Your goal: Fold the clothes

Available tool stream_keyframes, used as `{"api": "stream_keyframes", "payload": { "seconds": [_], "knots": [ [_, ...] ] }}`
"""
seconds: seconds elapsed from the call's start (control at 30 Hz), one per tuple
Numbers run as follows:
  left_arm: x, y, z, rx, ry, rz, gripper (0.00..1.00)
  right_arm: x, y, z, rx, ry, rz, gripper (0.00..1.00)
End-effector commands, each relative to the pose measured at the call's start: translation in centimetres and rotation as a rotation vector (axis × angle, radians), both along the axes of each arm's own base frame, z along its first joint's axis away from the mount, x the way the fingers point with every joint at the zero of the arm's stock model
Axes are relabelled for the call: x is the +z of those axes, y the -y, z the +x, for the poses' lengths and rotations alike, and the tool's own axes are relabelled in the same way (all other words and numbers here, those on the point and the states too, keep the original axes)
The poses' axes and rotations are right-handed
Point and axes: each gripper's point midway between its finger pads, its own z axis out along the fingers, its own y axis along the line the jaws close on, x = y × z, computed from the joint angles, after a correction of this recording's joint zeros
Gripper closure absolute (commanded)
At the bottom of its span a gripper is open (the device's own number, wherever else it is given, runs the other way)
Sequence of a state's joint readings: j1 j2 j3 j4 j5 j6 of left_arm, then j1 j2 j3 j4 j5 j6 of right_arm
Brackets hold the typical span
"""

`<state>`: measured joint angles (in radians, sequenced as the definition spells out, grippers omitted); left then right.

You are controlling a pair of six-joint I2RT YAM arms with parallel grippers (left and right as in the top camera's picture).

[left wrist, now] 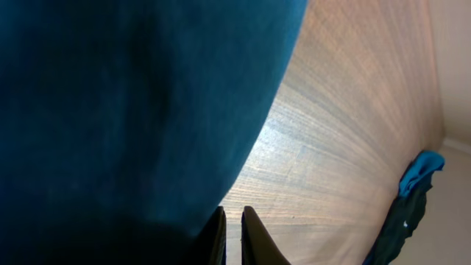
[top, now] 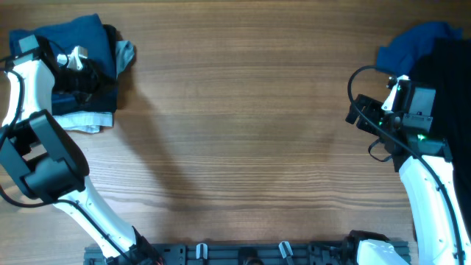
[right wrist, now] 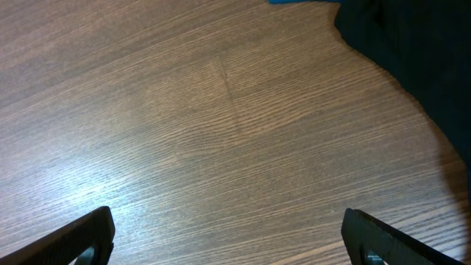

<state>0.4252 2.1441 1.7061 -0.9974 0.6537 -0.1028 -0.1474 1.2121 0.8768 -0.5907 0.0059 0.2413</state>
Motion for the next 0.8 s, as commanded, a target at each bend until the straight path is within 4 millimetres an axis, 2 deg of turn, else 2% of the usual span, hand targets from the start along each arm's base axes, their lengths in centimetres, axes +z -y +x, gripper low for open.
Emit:
{"api": "stream_keyframes", "payload": {
  "seconds": [0.0,0.1,0.17,0.2,0.27,0.3,0.33,0.4,0.77],
  "knots": [
    [2.9,0.3,0.9,0.028,0.061,-0.020,0.92,0.0,0.6,0.0,-0.022,-0.002,-0.016,0.00],
    [7.6,0.9,1.3,0.038,0.163,-0.023,0.89,0.0,0.6,0.0,-0.022,-0.001,-0.016,0.00],
    [11.2,1.0,1.0,0.049,0.240,0.008,0.80,0.0,0.6,0.0,-0.022,-0.001,-0.016,0.00],
    [13.2,1.2,0.8,0.057,0.281,0.020,0.60,0.0,0.6,0.0,-0.022,-0.002,-0.016,0.00],
    [15.7,1.3,0.4,0.062,0.337,0.040,0.39,0.0,0.6,0.0,-0.022,-0.002,-0.016,0.00],
    [16.6,1.4,0.2,0.061,0.359,0.049,0.26,0.0,0.6,0.0,-0.022,-0.002,-0.016,0.00],
    [17.4,1.5,0.0,0.059,0.379,0.057,0.00,0.0,0.6,0.0,-0.021,-0.002,-0.017,0.00],
    [17.9,1.6,-0.1,0.059,0.391,0.062,0.00,0.0,0.6,0.0,-0.021,-0.002,-0.017,0.00],
    [17.9,1.6,-0.2,0.059,0.390,0.062,0.00,0.0,0.6,0.0,-0.022,-0.002,-0.016,0.00]
  ]
}}
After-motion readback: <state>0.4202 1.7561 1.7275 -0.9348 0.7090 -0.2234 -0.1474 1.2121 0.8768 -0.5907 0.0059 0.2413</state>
